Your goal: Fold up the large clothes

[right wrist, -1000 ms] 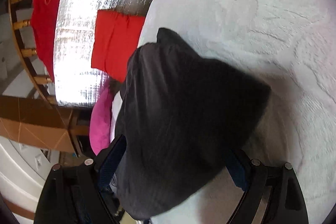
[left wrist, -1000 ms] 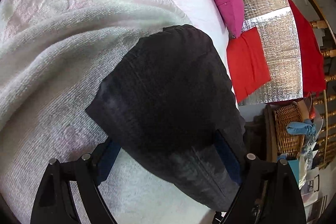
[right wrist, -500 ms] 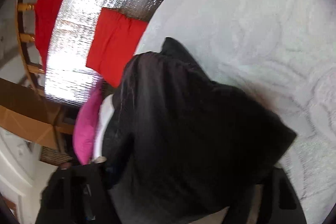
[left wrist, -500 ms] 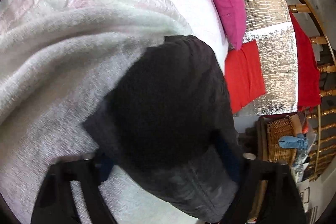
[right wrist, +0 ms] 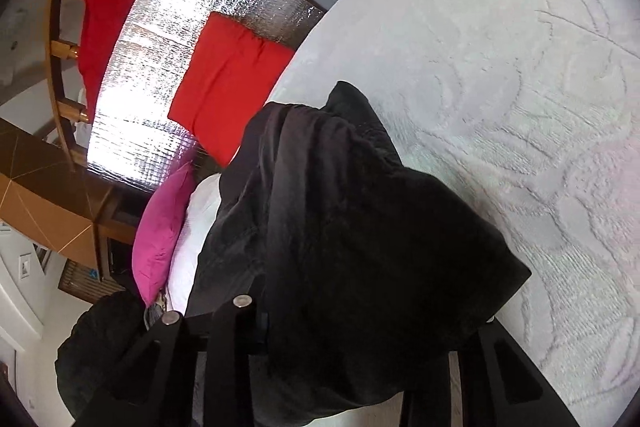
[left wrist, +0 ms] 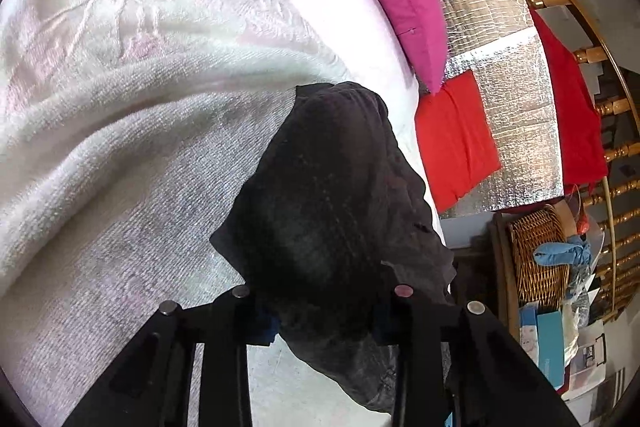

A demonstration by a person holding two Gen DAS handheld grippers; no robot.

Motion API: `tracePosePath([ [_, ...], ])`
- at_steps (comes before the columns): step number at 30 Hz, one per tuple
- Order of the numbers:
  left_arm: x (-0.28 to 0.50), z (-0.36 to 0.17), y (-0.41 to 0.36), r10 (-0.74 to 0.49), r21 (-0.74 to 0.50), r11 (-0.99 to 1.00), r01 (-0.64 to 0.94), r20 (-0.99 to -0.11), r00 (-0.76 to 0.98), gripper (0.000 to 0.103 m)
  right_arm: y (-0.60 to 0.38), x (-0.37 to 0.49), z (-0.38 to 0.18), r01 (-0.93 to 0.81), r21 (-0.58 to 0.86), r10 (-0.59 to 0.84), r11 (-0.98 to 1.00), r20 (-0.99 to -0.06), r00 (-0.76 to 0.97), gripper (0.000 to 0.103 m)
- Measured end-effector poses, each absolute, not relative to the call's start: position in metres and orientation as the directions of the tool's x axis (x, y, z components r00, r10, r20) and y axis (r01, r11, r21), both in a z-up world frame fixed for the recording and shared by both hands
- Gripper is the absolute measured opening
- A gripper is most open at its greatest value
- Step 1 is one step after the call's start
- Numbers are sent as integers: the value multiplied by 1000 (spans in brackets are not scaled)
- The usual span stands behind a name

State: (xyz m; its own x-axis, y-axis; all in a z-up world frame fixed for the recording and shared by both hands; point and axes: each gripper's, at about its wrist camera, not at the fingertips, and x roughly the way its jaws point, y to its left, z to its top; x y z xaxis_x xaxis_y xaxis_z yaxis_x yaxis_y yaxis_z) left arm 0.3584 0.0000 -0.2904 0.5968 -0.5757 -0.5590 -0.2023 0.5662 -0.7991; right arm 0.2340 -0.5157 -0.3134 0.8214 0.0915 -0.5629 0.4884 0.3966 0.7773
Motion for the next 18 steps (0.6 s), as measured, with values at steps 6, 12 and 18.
tracePosePath([
  [6,334,-289,7,-589,-800,571,-186,-557,586,32,-511,214,-306,481,779,104,403,-561,821,37],
  [12,291,-298,20,-591,-796,575,-192,-566,575,32,-504,179,-304,470,788,126,399,-555,822,37],
  [18,256,-295,34,-589,-790,584,-186,-570,573,32,-492,136,-306,459,795,146,396,-549,823,37],
])
